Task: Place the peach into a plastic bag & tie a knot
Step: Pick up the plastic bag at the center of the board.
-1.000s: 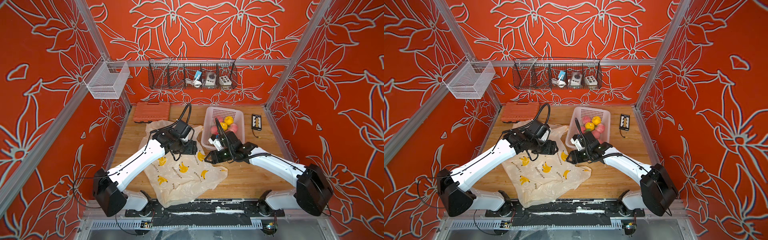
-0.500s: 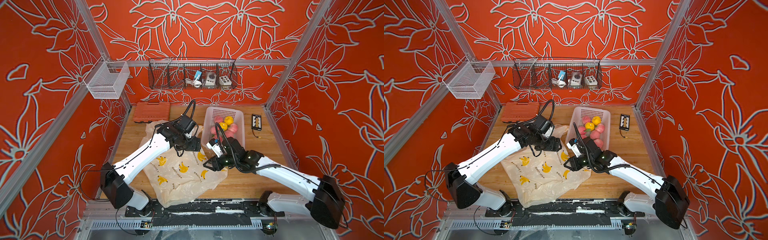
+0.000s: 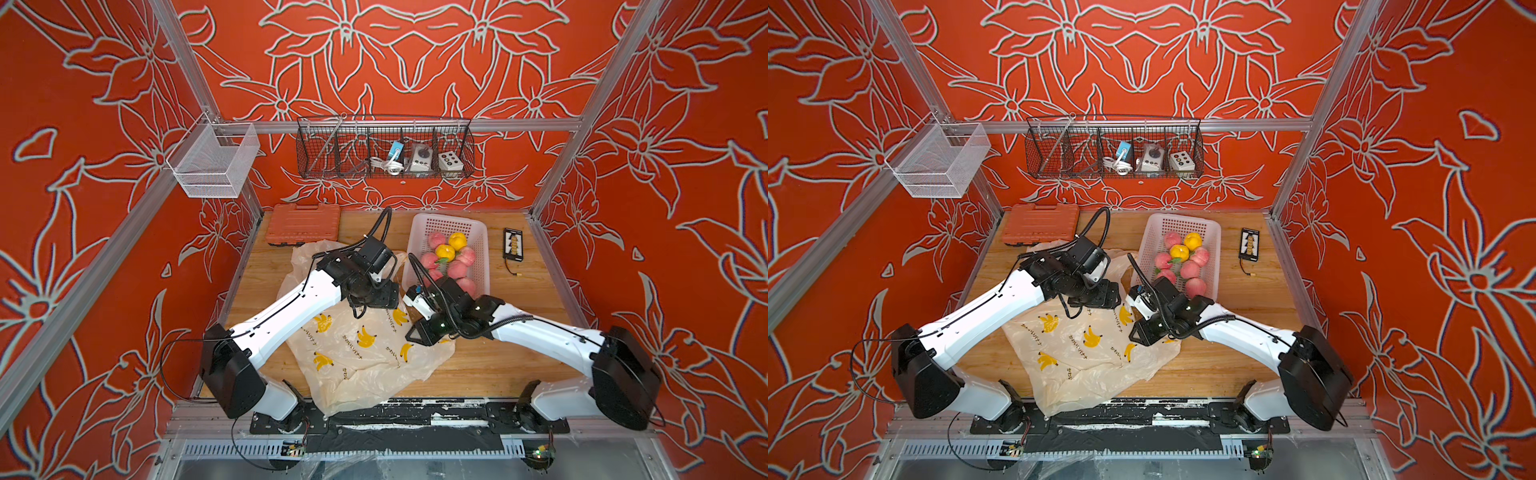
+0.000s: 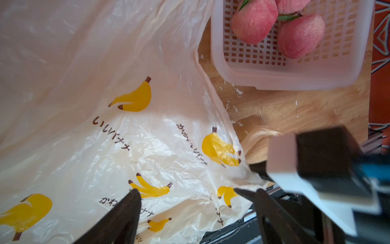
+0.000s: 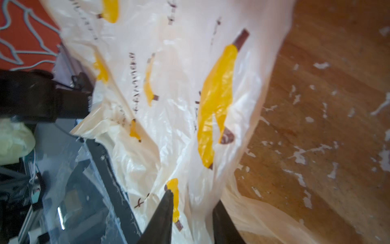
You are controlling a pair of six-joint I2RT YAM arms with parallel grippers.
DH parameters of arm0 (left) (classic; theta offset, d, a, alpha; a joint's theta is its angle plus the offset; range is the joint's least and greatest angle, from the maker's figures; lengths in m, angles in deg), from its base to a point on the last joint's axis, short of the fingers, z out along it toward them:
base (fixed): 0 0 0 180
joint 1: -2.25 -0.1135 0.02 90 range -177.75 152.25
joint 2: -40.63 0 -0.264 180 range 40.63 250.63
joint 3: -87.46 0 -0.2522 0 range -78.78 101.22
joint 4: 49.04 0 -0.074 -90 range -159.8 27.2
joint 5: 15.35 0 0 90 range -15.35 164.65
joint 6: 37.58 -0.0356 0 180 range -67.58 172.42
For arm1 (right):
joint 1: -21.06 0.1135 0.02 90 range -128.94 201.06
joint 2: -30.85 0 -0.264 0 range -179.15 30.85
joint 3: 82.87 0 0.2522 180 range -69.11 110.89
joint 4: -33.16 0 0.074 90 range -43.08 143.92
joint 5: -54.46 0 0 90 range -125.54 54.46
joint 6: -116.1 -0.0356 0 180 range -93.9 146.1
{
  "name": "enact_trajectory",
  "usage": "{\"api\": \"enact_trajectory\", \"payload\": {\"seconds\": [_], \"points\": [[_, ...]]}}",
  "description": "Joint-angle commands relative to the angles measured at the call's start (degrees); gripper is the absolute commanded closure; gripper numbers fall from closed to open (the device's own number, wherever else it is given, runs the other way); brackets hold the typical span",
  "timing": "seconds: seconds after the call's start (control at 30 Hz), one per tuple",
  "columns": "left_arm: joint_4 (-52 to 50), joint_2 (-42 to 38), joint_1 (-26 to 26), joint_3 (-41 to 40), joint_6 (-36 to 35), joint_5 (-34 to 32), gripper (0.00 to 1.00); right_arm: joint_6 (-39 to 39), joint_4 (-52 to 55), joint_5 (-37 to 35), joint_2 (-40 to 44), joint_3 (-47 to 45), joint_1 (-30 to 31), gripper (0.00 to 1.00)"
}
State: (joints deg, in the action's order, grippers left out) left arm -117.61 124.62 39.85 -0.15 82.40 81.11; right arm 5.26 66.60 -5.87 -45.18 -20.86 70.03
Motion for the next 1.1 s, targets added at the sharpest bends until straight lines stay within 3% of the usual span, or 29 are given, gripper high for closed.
{"api": "enact_trajectory", "payload": {"seconds": [0.0,0.13,0.47,0.6,0.93,1.07], "points": [[-1.1,-1.1,0.3,0.7,1.3,1.4,0.14,-2.5,-5.1,2.9,5.1,-1.1,1.1,0.88],[-2.0,-0.2,0.6,2.2,1.4,1.9,0.13,-5.2,-8.7,2.9,8.3,-1.7,2.2,0.99],[-3.6,2.2,0.7,6.0,0.5,4.6,0.11,-3.9,-10.0,-0.3,8.0,0.1,6.9,1.00],[-5.9,5.0,1.1,6.6,-1.7,5.1,0.15,-2.4,-9.1,-1.5,7.1,1.5,7.5,1.00],[-12.8,13.7,1.2,14.7,-8.3,3.5,0.44,-2.5,-9.7,-2.1,5.9,3.3,8.0,1.00],[-12.6,13.7,0.8,13.9,-10.7,2.2,0.74,-3.0,-8.4,-3.3,7.3,3.2,7.9,0.97]]}}
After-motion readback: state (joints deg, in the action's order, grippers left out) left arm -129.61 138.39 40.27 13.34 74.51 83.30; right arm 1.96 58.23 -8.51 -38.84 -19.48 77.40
